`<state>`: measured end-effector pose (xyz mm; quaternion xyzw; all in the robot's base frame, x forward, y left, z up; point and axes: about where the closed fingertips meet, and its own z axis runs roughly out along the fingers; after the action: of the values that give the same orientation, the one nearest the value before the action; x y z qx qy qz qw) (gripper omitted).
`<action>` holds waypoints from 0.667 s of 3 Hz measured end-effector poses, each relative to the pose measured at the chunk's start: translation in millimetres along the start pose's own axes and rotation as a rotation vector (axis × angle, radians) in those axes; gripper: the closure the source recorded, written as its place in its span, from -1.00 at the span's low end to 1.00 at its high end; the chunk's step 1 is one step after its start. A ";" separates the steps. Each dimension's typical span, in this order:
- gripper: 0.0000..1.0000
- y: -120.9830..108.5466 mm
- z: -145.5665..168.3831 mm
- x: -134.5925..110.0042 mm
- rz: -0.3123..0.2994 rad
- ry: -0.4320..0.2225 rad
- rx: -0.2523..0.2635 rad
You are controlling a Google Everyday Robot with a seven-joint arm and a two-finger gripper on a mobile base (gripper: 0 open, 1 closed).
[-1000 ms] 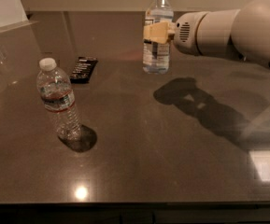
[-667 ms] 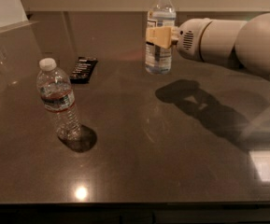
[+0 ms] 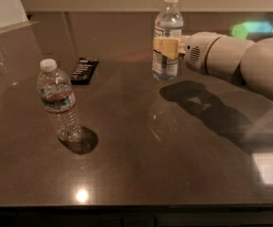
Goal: Place blue plastic bottle upright
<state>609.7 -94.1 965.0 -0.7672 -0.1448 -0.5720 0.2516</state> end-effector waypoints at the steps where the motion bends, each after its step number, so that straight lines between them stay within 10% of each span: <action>1: 1.00 5.1 -0.2 -9.2 -0.035 0.042 -0.007; 2: 1.00 8.4 -1.2 -14.7 -0.088 0.082 -0.035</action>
Offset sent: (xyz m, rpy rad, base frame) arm -0.0020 -0.0153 -0.0230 -0.0767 -0.1955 -0.0717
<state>608.6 -100.9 949.5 -0.7401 -0.1580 -0.6160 0.2187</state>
